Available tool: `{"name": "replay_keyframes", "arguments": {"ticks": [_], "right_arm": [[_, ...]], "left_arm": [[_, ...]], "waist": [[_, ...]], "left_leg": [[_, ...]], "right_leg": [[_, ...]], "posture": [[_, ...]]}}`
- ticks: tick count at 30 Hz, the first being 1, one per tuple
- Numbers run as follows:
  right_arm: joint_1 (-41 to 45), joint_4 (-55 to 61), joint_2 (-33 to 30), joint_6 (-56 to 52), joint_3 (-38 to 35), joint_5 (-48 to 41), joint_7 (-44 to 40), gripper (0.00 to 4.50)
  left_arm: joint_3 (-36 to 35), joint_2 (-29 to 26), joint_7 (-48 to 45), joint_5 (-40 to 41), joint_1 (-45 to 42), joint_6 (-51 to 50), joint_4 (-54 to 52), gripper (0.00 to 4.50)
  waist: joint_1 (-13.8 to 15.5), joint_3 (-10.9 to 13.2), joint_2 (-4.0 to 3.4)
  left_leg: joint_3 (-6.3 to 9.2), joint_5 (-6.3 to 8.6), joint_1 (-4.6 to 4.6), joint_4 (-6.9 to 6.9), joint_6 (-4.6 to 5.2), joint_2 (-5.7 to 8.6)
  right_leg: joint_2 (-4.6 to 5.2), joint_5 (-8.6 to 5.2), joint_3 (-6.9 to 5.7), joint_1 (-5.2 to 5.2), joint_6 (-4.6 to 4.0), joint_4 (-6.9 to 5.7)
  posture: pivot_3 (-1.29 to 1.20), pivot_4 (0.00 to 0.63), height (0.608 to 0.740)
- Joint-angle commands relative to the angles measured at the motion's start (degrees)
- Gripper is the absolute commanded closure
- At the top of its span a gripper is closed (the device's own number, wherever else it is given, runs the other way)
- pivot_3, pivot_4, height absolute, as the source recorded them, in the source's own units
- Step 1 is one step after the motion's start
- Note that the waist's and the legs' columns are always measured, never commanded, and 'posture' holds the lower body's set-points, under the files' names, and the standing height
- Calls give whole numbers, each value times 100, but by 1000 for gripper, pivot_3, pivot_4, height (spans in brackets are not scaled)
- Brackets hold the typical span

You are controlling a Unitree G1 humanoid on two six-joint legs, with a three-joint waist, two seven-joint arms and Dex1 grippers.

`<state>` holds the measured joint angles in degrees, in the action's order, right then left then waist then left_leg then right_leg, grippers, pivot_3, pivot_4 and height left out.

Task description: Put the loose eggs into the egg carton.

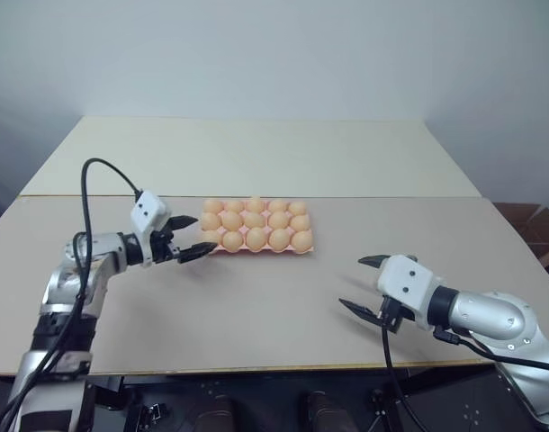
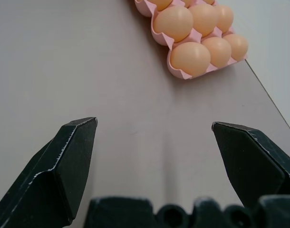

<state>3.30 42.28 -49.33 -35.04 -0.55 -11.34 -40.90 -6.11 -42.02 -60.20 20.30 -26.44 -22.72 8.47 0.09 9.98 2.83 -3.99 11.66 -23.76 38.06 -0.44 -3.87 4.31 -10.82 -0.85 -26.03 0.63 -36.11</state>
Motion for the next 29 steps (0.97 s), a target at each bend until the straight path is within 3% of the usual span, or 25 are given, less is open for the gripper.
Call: {"name": "replay_keyframes", "arguments": {"ticks": [1, 8, 12, 20, 29], "right_arm": [[-45, 211, -172, 70, -383, -112, -165, 0], [-376, 351, -560, 57, -1622, -1038, -1104, 0], [-509, 220, -829, 235, -2055, -1407, -1686, 0], [-294, 90, -845, 279, -1887, -1514, -1669, 0], [-100, -316, -976, 596, -1542, -1315, -1791, 0]], "left_arm": [[-652, -616, -256, 351, 606, -254, -920, 28], [-1870, -1535, -716, 752, 2178, -562, -1878, 28], [-2486, -1717, -851, 940, 2788, -713, -2226, 28], [-3227, -1761, -849, 1234, 3506, -1178, -2823, 28], [-3498, -1628, -582, 1485, 3786, -1639, -3210, 28]], "waist": [[-21, 0, 0], [-30, 0, -1], [13, 0, -1], [46, 1, -2], [50, 1, -3]], "left_leg": [[0, 0, 0, 0, 0, -1], [-1, 1, 5, -4, -1, -2], [-1, 2, 5, -4, -3, -3], [-5, 3, 3, -7, -5, -5], [-6, 3, 3, -8, -5, -5]], "right_leg": [[0, 0, 1, 0, 0, 0], [6, -23, -1, -1, -33, 2], [8, -24, -4, -2, -35, 6], [7, -25, -1, -9, -36, 7], [7, -26, 0, -10, -37, 8]], "posture": [[0, 150, 740], [0, 150, 740], [0, 150, 740], [0, 150, 740], [0, 150, 740]]}}
